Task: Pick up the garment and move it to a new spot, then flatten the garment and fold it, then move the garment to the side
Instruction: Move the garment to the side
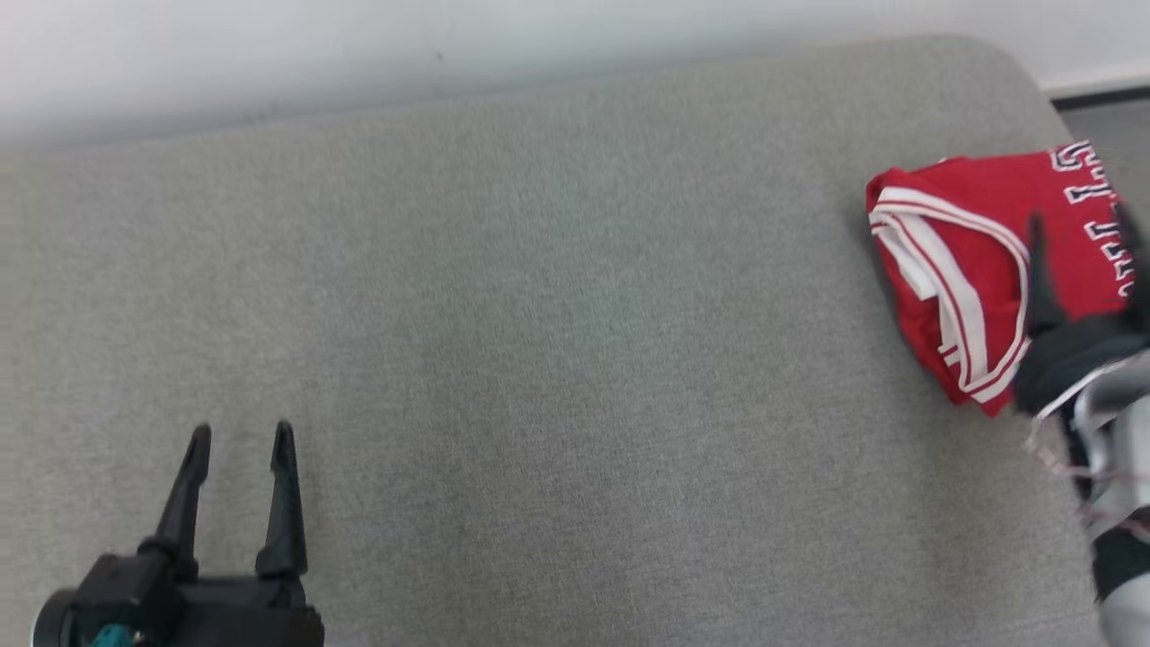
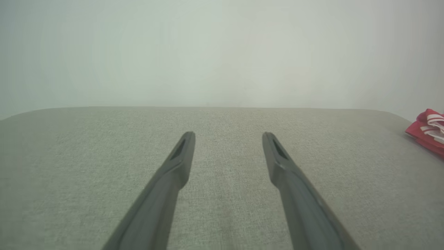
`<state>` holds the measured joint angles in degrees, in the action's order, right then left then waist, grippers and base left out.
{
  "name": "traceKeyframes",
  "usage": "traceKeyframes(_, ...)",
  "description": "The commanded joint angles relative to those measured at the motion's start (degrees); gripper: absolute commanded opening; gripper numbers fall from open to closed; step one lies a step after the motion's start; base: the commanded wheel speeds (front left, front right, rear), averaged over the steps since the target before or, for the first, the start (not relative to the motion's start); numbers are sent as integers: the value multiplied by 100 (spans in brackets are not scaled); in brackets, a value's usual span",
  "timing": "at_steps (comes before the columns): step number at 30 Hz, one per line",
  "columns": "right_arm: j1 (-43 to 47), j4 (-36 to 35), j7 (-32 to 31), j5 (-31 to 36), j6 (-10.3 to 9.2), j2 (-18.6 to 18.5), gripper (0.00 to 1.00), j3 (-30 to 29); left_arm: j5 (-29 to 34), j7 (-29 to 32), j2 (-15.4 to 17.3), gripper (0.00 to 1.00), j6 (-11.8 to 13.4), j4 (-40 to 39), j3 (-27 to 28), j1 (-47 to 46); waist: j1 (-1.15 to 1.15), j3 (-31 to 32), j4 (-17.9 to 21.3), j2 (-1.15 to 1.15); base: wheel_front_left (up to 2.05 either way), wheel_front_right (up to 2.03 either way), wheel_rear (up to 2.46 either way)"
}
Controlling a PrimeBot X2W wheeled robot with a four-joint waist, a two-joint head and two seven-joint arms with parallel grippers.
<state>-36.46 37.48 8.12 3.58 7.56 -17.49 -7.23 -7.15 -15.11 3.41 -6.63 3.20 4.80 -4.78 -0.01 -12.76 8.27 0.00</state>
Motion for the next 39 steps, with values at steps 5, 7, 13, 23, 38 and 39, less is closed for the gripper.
traceKeyframes(5,808,-623,417,-448,-17,155,100,573,-27,-1,-30,100,72,176,114,463,1,894,-154,0,0,0,0)
traceKeyframes(7,1154,-889,499,-622,-17,254,100,783,-26,-1,-36,100,104,257,148,616,1,1081,-216,0,0,0,0)
traceKeyframes(13,2076,-1514,616,-869,-17,663,100,1104,-36,0,-43,100,158,350,245,891,1,1387,-406,0,0,0,0)
traceKeyframes(23,3017,-1652,691,-671,-18,1290,100,1156,-42,-1,-53,100,318,525,165,1132,1,1625,-620,0,0,0,0)
traceKeyframes(38,3405,-1884,707,-655,-18,1461,100,1009,-127,-1,-54,100,452,664,61,1015,1,1663,-659,0,0,0,0)
traceKeyframes(39,3405,-1884,707,-655,-18,1461,100,1009,-127,-1,-54,100,452,664,61,1015,1,1663,-659,0,0,0,0)
